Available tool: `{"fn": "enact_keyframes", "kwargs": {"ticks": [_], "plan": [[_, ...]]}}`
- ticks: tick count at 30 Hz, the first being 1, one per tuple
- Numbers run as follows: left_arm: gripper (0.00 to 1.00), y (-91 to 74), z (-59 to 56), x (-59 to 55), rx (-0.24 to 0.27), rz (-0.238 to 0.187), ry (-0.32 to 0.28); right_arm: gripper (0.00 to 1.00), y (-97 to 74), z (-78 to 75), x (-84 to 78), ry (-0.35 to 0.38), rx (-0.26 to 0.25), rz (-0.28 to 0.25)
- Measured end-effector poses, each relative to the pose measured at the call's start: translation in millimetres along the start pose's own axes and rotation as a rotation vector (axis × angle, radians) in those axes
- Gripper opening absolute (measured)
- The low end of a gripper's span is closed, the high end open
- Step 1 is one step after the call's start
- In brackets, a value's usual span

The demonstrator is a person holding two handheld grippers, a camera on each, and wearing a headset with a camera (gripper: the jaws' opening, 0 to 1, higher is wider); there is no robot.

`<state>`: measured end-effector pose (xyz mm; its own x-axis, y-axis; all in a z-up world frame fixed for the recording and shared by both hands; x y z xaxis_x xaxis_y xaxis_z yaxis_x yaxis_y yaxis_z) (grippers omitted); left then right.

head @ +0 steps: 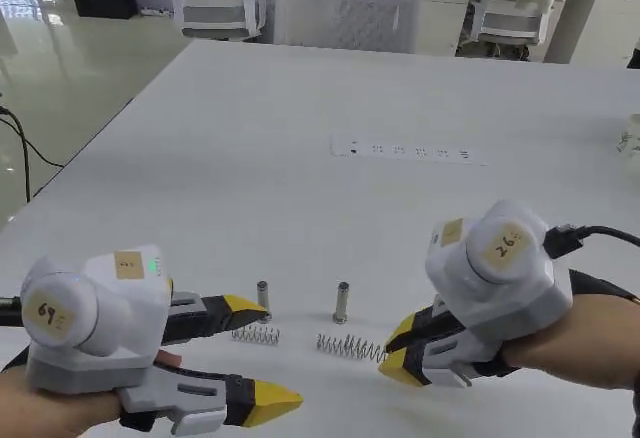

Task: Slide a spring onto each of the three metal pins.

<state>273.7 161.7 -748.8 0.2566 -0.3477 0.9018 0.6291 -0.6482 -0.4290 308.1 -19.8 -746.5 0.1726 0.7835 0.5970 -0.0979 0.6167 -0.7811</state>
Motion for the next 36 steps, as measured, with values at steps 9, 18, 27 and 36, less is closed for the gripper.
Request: {"fn": "enact_keyframes", "kwargs": {"ticks": [9,18,27,36], "plan": [[0.41,4.5,-8.0,0.8,-0.042,-0.005,0.022,0.08,5.6,9.5,14.7,-0.063,0.051,0.029],[0.34,10.2,-14.8,2.0,-0.085,-0.005,0.075,0.08,8.8,18.5,23.3,-0.111,0.094,0.058],[0.27,12.1,-19.9,3.4,-0.111,-0.019,0.116,0.08,8.6,25.0,27.6,-0.144,0.129,0.076],[0.15,11.2,-27.0,3.6,-0.149,-0.036,0.175,0.08,9.5,28.5,32.1,-0.178,0.167,0.111]]}}
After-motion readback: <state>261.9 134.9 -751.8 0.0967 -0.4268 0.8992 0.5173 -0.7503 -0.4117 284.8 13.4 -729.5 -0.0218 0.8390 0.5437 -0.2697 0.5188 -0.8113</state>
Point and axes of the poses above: the centre of the closed fingertips' face, and the gripper's own axes: y roughly forward along the fingers, z roughly to its left, x roughly out of its top, the point moved 8 cm from there along -y, roughly backward along the fingers, and after that the axes turned 13 degrees about x, right-handed, at the moved point
